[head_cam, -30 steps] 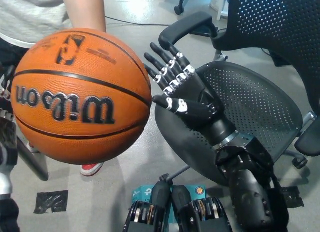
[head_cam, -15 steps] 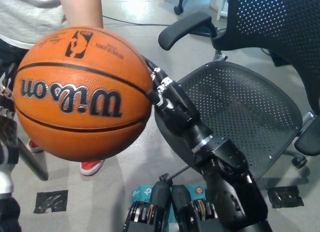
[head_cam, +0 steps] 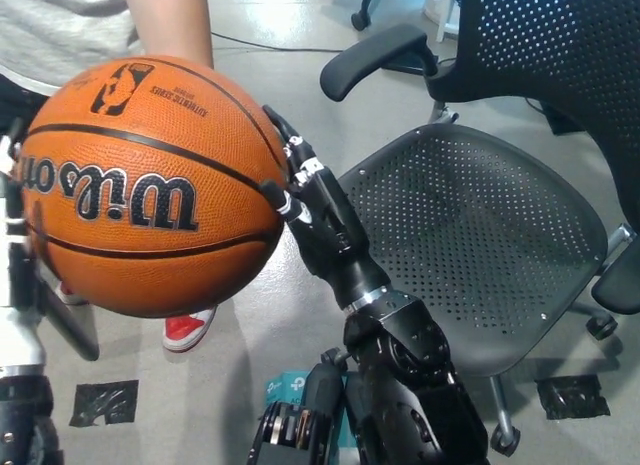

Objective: The robot grabs the basketball from a person using both hands and then drops it on the black chair in the front

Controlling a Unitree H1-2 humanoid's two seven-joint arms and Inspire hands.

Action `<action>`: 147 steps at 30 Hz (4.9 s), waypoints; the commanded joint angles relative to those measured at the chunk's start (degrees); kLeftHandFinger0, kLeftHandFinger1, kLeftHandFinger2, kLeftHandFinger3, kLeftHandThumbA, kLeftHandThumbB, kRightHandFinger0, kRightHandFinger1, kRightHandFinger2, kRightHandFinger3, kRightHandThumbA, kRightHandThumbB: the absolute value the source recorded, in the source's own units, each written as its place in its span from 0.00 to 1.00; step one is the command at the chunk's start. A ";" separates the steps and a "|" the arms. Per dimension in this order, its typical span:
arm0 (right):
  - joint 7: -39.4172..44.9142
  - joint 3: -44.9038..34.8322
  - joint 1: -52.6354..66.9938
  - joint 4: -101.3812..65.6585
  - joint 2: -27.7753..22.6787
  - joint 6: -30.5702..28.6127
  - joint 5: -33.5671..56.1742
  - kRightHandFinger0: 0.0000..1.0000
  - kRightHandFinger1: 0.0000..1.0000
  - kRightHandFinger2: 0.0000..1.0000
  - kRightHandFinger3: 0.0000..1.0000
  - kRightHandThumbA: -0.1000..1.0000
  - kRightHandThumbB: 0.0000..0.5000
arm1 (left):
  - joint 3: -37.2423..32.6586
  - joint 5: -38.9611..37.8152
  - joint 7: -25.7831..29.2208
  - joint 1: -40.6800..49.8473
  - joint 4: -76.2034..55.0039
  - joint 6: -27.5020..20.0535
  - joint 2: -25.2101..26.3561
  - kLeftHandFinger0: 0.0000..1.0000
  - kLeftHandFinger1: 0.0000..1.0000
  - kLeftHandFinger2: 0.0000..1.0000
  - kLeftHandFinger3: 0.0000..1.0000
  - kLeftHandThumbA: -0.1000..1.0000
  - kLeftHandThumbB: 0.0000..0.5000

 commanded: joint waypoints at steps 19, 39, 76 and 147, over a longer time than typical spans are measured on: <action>-13.87 10.23 -6.31 -4.88 5.40 -1.96 -11.47 1.00 1.00 1.00 1.00 1.00 0.39 | -11.15 0.71 -5.26 -9.21 -6.93 14.93 -5.51 1.00 1.00 1.00 1.00 1.00 0.36; -18.18 4.23 -17.02 -23.30 -6.03 16.80 -6.61 1.00 1.00 1.00 1.00 1.00 0.45 | -17.27 6.60 -4.73 -30.93 0.24 20.40 -8.84 1.00 1.00 1.00 1.00 1.00 0.31; -18.73 -24.30 -18.38 -4.53 -20.12 21.91 9.10 1.00 1.00 1.00 1.00 1.00 0.47 | -17.78 3.60 -3.85 -68.82 83.27 -0.91 -28.27 1.00 1.00 1.00 1.00 1.00 0.31; -9.81 -5.80 21.46 -31.07 -19.99 1.33 -8.60 1.00 1.00 1.00 1.00 1.00 0.40 | -8.80 -1.46 -11.05 6.34 0.10 -9.76 -0.04 1.00 1.00 1.00 1.00 1.00 0.39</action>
